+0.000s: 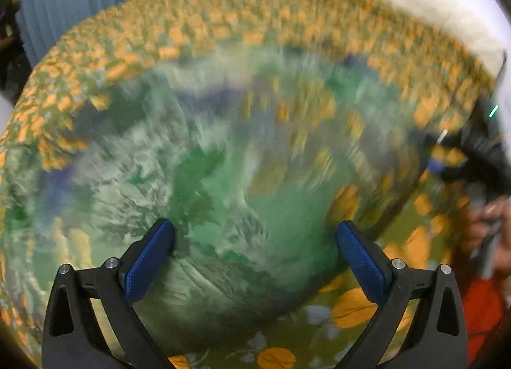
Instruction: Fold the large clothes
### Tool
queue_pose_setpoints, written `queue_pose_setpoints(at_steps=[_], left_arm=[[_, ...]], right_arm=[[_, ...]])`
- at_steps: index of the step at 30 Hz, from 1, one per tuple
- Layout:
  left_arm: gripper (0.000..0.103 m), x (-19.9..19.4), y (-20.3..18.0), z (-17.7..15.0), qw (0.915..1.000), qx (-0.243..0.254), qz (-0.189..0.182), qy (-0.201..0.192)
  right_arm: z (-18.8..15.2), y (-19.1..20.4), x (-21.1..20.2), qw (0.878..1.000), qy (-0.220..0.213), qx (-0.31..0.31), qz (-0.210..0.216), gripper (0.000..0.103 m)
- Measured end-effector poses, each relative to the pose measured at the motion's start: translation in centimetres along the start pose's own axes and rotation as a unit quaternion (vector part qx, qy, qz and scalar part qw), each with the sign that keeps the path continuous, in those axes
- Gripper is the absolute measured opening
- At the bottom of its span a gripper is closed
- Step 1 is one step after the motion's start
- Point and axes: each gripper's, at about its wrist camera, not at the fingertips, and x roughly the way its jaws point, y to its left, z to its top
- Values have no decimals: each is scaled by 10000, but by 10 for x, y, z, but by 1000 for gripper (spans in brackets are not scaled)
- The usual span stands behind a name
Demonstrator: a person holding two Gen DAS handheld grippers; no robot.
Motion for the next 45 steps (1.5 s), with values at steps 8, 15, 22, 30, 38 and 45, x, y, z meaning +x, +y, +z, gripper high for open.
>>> queue_pose_setpoints(at_steps=[8,15,22,30,38,45], left_arm=[[101,-7,2,11,9998,-62,13,165],[101,-66,-17,77,9993,266,-8,-254],[101,-40,-19,73,9996,227,125,88],[94,-9,13,32,9977,-340,164,565],[96,-86,-43,117,9965,233,-795,64],[97,-84,-80,145,9929,890,-552,566]], right_arm=[[4,-11,-11,9983,107,279,494,31],[3,18,-34,9974,-276,-227,619,34],[17,-15,-9,9976,372,356,462,72],[10,-19,10,9918,716,656,829,40],[-24,116,-54,9741,-496,-2181,338,35],[-84,204,-60,9067,-962,-4107,2,35]])
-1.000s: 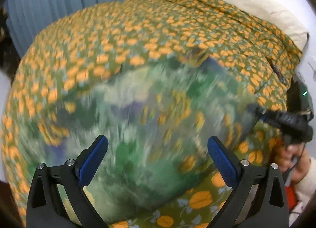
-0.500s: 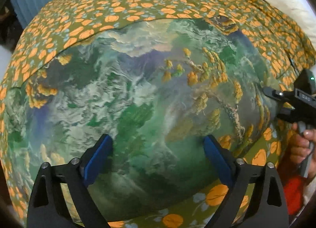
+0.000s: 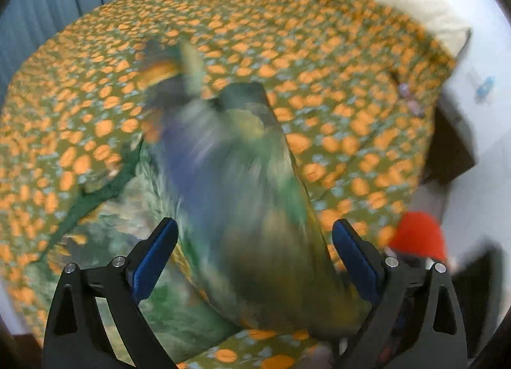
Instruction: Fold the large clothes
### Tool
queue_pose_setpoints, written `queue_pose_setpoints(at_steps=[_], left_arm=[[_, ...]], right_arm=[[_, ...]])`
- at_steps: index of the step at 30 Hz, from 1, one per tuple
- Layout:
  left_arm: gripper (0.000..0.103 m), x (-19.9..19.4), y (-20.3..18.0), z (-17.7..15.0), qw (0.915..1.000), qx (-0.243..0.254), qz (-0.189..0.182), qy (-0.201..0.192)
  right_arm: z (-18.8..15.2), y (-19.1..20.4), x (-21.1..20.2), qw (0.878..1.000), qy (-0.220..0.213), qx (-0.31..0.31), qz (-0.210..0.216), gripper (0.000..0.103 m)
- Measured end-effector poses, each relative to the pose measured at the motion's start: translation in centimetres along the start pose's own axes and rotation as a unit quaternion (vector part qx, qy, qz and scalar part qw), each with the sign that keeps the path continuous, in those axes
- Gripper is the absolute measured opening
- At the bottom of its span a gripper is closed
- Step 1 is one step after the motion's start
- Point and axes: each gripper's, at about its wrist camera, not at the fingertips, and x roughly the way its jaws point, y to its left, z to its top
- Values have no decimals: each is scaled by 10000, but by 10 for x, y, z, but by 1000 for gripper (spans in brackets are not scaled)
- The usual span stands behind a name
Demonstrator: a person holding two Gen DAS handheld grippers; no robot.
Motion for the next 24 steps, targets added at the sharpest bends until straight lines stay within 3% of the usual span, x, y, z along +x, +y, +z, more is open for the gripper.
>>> queue_pose_setpoints(at_steps=[5,6,7,9,10,11,13,15,20,24], left_arm=[[97,18,7,-16,9932,89,1071,454],[86,18,8,-20,9918,146,1178,470],[61,20,13,-25,9906,155,1263,508],[38,19,25,-29,9941,-143,938,523],[33,15,31,-31,9951,-277,809,489],[31,11,35,-32,9958,-335,746,423],[29,1,43,-35,9962,-454,667,329],[29,-11,58,-40,9964,-612,545,216],[29,-40,115,-70,9922,-1229,145,-131],[29,-52,160,-107,9847,-1717,-94,-286]], right_arm=[[-7,60,-7,9910,-151,-1328,-90,35],[-9,68,-10,9898,-152,-1413,-84,35],[-10,72,-10,9894,-143,-1445,-36,35],[-11,73,-10,9890,-124,-1474,31,35],[-12,71,-11,9892,-113,-1463,49,35],[-12,68,-13,9896,-110,-1431,82,36],[-7,69,-19,9903,-179,-1363,184,51],[-5,68,-31,9912,-272,-1231,411,57],[-3,55,-45,9947,-287,-662,732,58],[7,46,-30,9982,-150,-309,487,58]])
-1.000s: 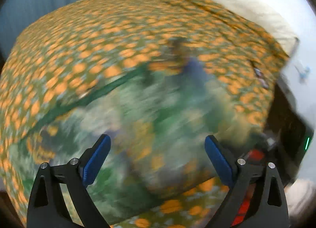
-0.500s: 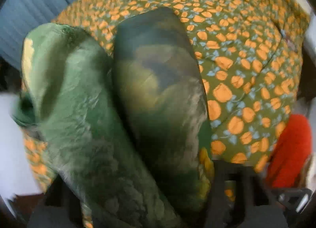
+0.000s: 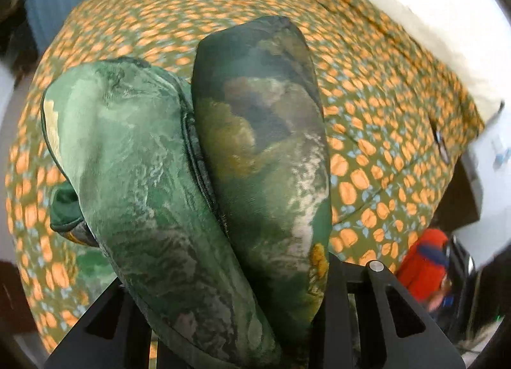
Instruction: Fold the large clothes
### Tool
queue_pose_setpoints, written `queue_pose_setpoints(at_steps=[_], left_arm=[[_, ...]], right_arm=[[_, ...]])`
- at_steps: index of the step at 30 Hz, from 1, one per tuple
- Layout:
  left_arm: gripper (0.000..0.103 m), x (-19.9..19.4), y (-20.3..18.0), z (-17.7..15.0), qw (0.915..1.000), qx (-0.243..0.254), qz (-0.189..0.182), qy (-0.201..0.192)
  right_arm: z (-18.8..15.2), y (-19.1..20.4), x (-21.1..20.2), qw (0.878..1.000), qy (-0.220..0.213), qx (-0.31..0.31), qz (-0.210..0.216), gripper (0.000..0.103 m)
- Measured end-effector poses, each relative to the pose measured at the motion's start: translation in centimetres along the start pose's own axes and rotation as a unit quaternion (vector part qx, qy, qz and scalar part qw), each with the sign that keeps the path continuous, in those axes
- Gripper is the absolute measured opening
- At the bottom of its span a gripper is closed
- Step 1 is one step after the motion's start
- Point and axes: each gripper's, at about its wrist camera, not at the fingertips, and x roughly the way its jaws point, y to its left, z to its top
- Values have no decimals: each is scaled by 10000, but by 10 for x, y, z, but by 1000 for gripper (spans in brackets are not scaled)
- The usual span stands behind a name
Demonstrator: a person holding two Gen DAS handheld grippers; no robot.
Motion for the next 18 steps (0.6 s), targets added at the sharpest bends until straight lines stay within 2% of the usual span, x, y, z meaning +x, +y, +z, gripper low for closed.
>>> queue_pose_setpoints(at_steps=[5,11,14,18], left_arm=[[30,4,71,-28,9969,-721,-300,-133],[31,18,114,-50,9915,-1145,-559,-282],[32,22,131,-54,9905,-1148,-677,-329],[35,49,156,-59,9914,-1151,-589,-183]], right_arm=[[22,1,37,9990,358,199,166,58],[41,54,108,9918,873,-70,932,58],[33,80,148,9864,1197,-52,1125,58],[-1,97,212,9755,1942,-91,1028,58]])
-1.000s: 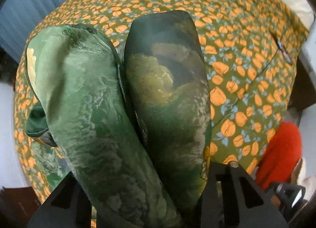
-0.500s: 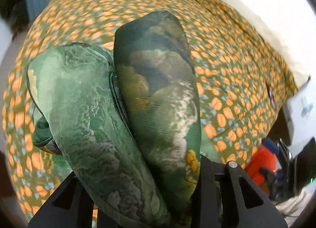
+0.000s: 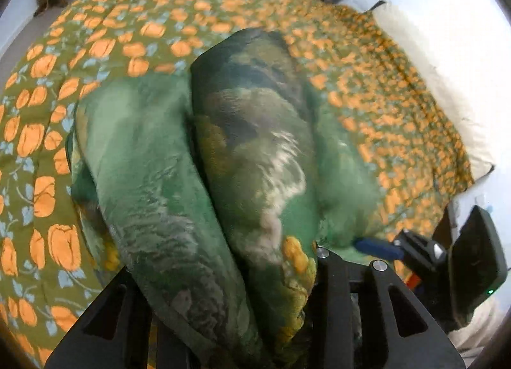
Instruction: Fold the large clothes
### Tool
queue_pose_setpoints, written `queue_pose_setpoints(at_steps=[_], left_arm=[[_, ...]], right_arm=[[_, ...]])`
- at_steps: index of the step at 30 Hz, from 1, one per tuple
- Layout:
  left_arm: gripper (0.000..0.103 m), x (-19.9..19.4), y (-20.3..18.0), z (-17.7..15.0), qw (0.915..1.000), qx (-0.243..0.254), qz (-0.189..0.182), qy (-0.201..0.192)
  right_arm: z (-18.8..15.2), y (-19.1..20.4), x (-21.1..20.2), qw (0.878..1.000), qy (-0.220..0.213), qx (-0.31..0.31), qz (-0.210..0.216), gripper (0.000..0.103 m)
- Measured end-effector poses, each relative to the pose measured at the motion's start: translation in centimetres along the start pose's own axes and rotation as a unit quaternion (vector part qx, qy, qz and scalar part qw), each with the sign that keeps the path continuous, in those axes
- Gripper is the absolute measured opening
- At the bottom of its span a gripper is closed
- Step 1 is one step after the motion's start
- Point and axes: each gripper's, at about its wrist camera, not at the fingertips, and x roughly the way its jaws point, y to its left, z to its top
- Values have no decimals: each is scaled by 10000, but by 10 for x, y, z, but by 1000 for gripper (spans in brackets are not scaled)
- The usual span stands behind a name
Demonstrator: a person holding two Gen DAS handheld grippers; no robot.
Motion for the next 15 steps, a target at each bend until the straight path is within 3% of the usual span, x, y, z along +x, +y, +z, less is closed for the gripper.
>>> queue_pose_setpoints(at_steps=[6,9,13,15], left_arm=[[38,29,37,-13,9985,-433,-326,-97],[42,22,34,-12,9982,-425,-414,-96],[61,-4,30,-6,9975,-482,-519,-36],[62,-16,33,-7,9964,-526,-657,-72]], right_arm=[[-12,4,51,9989,262,-110,-376,58],[-11,5,45,9989,279,-154,-344,58],[-6,11,16,9993,209,-222,-210,58],[0,14,5,9995,133,-225,-152,58]])
